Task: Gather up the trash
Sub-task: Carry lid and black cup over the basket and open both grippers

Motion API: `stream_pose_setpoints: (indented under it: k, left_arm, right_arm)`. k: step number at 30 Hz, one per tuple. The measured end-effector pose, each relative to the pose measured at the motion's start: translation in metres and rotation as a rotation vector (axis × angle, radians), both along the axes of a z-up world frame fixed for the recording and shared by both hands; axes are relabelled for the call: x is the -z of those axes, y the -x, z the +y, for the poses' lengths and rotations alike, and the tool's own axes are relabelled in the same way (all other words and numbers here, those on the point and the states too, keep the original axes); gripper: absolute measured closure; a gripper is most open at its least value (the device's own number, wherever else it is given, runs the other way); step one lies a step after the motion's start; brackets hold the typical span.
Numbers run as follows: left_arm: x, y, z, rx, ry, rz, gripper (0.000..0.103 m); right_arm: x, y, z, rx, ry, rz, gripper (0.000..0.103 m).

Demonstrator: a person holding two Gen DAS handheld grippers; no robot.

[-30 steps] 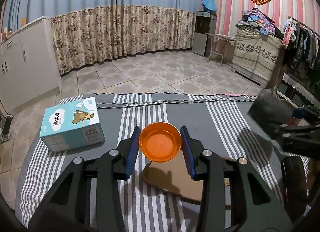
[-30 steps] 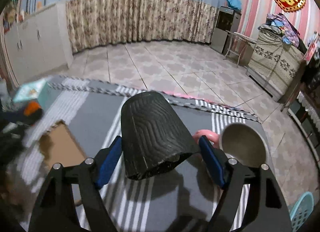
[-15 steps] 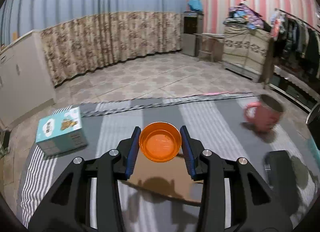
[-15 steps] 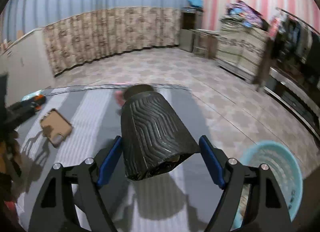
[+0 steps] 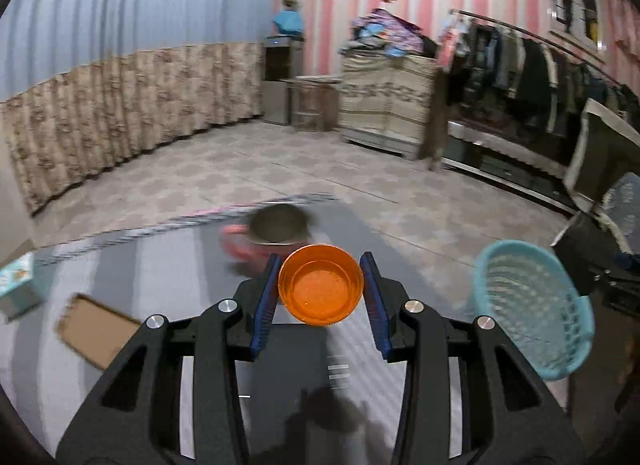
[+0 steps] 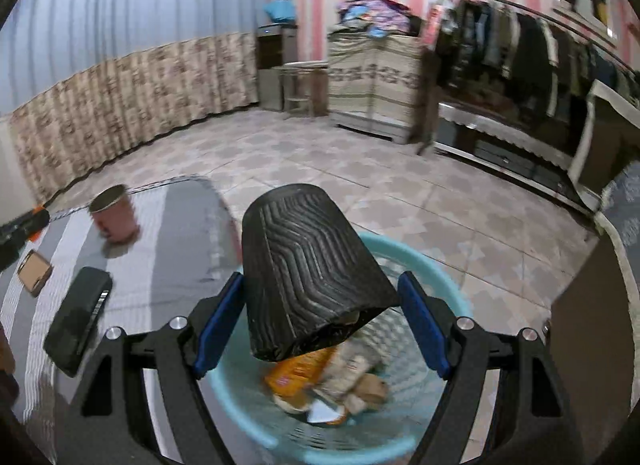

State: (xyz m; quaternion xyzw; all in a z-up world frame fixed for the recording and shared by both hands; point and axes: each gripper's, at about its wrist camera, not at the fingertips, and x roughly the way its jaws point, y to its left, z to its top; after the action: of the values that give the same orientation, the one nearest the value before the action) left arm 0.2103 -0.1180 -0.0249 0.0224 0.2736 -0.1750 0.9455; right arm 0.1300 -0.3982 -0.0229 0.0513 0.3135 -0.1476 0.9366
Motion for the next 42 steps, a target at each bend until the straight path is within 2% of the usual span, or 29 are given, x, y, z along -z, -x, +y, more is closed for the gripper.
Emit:
stream_pose_setpoints:
  k: [7, 14, 16, 17, 18, 27, 36, 38, 42]
  left_arm:
    - [0.022, 0.019, -0.111, 0.164, 0.008, 0.039, 0.064]
    - [0.035, 0.025, -0.175, 0.265, -0.027, 0.049, 0.064]
    - [0.033, 0.018, -0.183, 0.285, -0.022, 0.06, 0.052]
    - [0.031, 0.017, -0.186, 0.286, -0.015, 0.058, 0.038]
    - [0.028, 0.017, -0.188, 0.281, -0.012, 0.052, 0.029]
    - [0.003, 0.013, -0.165, 0.173, -0.045, -0.034, 0.008]
    - [-0.016, 0.01, -0.112, 0.078, -0.043, -0.063, 0.006]
    - [-0.017, 0.01, -0.103, 0.065, -0.04, -0.068, 0.005]
    - [-0.022, 0.015, -0.08, 0.044, -0.033, -0.083, 0.005]
  right_arm:
    - [0.015, 0.015, -0.035, 0.056, 0.034, 0.027, 0.026]
    - [0.024, 0.026, -0.079, 0.116, -0.008, 0.037, 0.026]
    - [0.026, 0.028, -0.084, 0.121, -0.015, 0.042, 0.026]
    - [0.026, 0.028, -0.087, 0.122, -0.014, 0.042, 0.026]
    - [0.026, 0.027, -0.087, 0.121, -0.013, 0.042, 0.026]
    - [0.038, 0.013, -0.074, 0.087, -0.033, 0.048, 0.026]
    - [0.049, -0.019, -0.049, 0.035, -0.08, 0.054, 0.024]
    - [0.051, -0.022, -0.047, 0.028, -0.098, 0.051, 0.013]
    - [0.054, -0.022, -0.045, 0.04, -0.102, 0.05, 0.008]
